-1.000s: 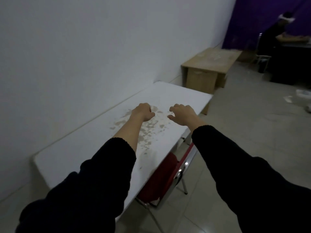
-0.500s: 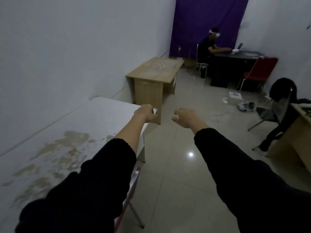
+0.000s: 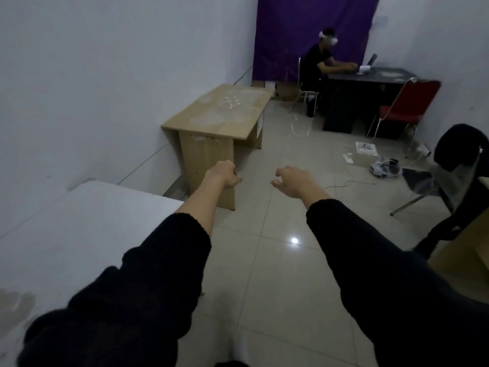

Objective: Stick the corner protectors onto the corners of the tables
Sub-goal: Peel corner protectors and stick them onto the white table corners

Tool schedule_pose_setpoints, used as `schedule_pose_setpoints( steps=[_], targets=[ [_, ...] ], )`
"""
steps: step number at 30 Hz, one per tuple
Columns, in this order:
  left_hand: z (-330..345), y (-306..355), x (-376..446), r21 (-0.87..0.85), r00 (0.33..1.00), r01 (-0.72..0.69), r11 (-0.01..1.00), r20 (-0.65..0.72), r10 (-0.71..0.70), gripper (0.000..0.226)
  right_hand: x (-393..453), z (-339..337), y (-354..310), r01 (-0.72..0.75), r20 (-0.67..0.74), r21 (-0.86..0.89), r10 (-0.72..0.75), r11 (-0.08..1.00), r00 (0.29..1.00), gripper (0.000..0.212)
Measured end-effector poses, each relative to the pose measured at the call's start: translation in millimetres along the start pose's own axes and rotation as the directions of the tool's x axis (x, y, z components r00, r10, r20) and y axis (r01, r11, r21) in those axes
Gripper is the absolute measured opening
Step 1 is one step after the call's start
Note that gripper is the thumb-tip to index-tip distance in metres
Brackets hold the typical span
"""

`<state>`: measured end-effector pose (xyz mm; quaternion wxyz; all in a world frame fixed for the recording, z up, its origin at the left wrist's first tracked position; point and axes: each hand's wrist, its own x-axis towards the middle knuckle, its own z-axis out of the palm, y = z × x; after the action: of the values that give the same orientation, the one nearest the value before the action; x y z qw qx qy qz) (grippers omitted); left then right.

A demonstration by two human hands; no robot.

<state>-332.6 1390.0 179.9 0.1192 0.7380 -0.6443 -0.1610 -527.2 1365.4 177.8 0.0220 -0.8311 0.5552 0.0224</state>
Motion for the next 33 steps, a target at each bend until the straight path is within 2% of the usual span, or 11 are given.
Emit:
schedule_pose_setpoints(
  steps=[4,9,12,14,20,23,30,33],
  targets=[
    [1.2,-9.7,101.4,0.007,1.000,0.004,1.000,0.028,-0.004,0.033,94.0,2.9,18.7,0.017,0.001,-0.007,-0.017,1.000,1.000,0.045],
    [-28.5,-5.2,248.7,0.025,0.999,-0.025,0.999,0.047,0.024,0.023,236.5,-24.3,42.7,-0.002,-0.028,0.024,0.003,1.000,1.000,0.043],
    [-48.5,5.5,335.9,0.031,0.999,-0.041,0.999,0.022,0.041,0.033,317.5,-42.5,60.1,0.003,-0.071,0.044,0.000,0.999,0.997,0.043],
    [-48.6,9.7,381.5,0.033,0.999,-0.044,0.998,0.023,0.043,0.038,360.8,-45.0,73.7,-0.009,-0.052,0.047,0.011,0.999,0.999,0.044],
    [-36.0,8.6,541.3,0.008,0.999,-0.010,1.000,0.046,0.009,0.031,513.1,-35.8,130.3,-0.040,-0.014,0.052,0.041,0.998,0.999,0.045],
    [-36.3,7.7,624.9,0.009,1.000,0.005,1.000,0.026,-0.006,0.020,599.0,-34.5,158.7,-0.009,-0.009,0.043,0.009,0.999,1.000,0.044],
    [-59.8,11.0,819.1,-0.073,0.993,0.107,0.992,-0.035,-0.110,0.021,818.3,-61.4,210.1,0.066,0.002,0.134,-0.067,0.989,0.998,0.045],
    [-62.1,-0.7,875.9,-0.070,0.989,0.140,0.988,-0.036,-0.143,0.022,878.9,-56.3,215.7,0.098,0.041,0.117,-0.103,0.988,0.994,0.044]
  ],
)
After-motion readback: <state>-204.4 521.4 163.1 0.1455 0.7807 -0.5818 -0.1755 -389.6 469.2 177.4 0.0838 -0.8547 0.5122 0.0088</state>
